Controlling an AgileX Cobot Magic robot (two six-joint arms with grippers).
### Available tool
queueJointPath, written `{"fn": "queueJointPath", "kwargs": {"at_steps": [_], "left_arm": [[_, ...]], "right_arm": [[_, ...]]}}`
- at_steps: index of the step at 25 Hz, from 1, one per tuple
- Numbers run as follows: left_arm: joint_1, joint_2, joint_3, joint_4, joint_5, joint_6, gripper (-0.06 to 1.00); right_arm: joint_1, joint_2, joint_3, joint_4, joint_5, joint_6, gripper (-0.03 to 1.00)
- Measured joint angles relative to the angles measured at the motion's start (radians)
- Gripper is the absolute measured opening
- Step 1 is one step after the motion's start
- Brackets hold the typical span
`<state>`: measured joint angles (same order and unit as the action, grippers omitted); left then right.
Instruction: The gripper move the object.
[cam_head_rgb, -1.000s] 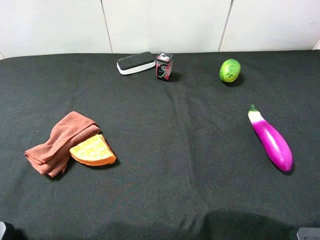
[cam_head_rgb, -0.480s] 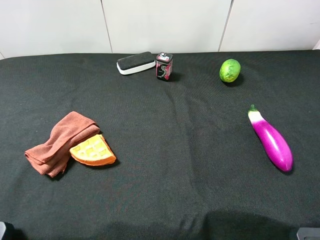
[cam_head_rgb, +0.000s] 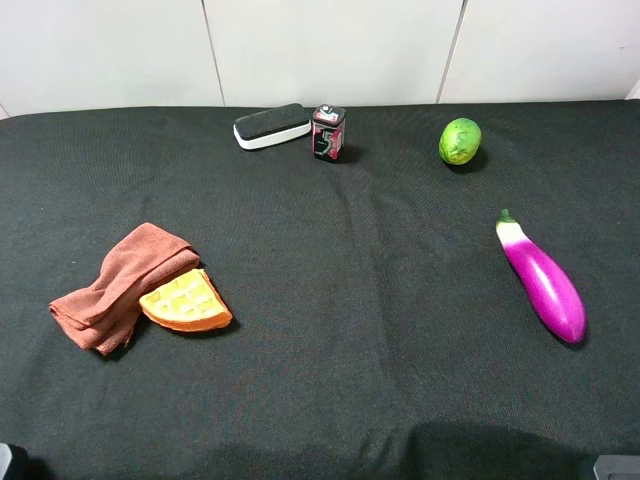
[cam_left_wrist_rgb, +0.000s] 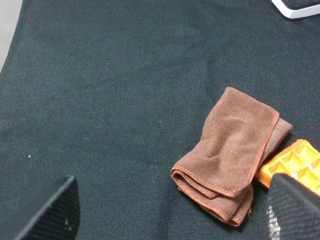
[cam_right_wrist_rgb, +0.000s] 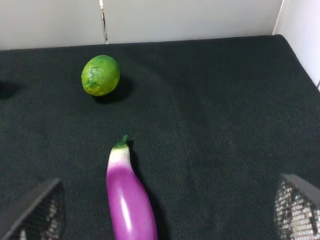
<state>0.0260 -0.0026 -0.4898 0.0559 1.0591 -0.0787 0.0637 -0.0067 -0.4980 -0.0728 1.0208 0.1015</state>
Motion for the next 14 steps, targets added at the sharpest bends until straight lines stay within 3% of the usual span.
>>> {"fn": "queueJointPath", "kwargs": {"at_steps": [14], "left_arm": [[0.0, 0.0, 0.0, 0.0, 0.0, 0.0, 0.79]], "right_arm": [[0.0, 0.0, 0.0, 0.0, 0.0, 0.0, 0.63]]}}
